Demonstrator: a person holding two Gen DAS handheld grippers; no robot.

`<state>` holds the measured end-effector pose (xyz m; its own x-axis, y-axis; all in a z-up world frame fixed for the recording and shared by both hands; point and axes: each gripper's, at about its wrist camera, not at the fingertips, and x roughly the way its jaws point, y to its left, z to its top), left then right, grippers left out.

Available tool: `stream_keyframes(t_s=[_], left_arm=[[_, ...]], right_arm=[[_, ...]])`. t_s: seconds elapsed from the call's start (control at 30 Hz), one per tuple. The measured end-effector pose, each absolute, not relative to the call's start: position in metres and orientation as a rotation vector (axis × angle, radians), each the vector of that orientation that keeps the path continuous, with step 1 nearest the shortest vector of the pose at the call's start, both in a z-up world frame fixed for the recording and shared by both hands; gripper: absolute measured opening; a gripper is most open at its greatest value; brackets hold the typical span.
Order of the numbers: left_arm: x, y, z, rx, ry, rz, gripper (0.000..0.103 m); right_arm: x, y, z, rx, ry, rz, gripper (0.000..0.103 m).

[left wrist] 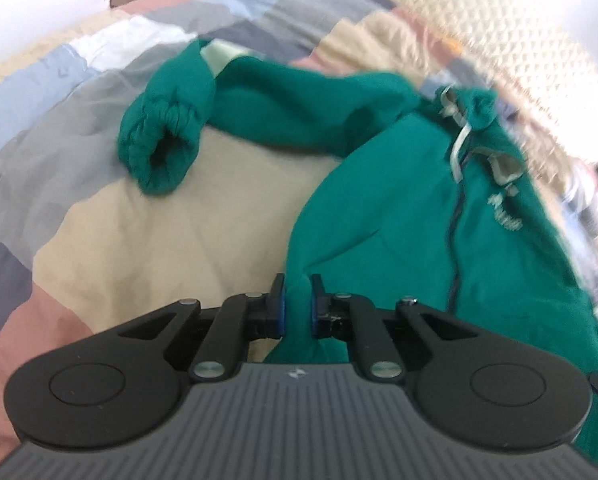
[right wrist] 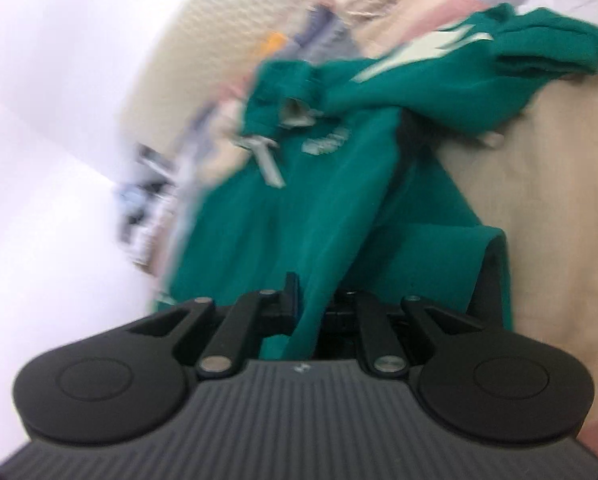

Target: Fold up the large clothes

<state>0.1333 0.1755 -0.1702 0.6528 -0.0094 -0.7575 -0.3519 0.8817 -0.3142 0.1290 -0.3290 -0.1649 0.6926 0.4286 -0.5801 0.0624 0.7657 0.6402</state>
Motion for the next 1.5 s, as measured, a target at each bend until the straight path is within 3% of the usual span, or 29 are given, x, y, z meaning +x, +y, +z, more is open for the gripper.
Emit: stream_keyframes(t_s=[0.13, 0.3, 0.4, 0.47, 0.53, 0.63, 0.8, 1.13, 1.5], left_arm=[[0.14, 0.178, -0.192, -0.456, 0.901, 0.23, 0.014], [0.144, 0.18, -0.2, -0.472, 0.93, 0.231, 0.016], [0.142, 0.182, -0.199, -0.489, 0.929, 0.234, 0.03], [0.14, 0.184, -0.195, -0.485, 0.93, 0.245, 0.048], [0.136, 0.182, -0.187, -0.466, 0.914, 0.267, 0.053], [0.126, 0.181, -0.167, -0.458, 0.861, 0.267, 0.054], [0.117, 0.156, -0.126, -0.373, 0.754, 0.212, 0.054], [0.141, 0.048, -0.112, -0.218, 0.728, -0.099, 0.054], [0.171, -0.001, -0.196, -0.072, 0.812, -0.167, 0.055]], right_arm=[[0.133, -0.333, -0.188, 0.665, 0.923, 0.085, 0.012], [0.135, -0.331, -0.196, 0.647, 0.956, 0.031, 0.013], [0.134, -0.33, -0.192, 0.628, 0.945, 0.022, 0.014], [0.129, -0.33, -0.184, 0.613, 0.91, 0.022, 0.014], [0.128, -0.329, -0.18, 0.594, 0.871, 0.018, 0.019], [0.121, -0.332, -0.169, 0.566, 0.805, -0.019, 0.037], [0.119, -0.335, -0.158, 0.544, 0.721, -0.02, 0.049], [0.121, -0.318, -0.14, 0.387, 0.617, -0.003, 0.049], [0.137, -0.361, -0.129, 0.462, 0.577, -0.065, 0.049]])
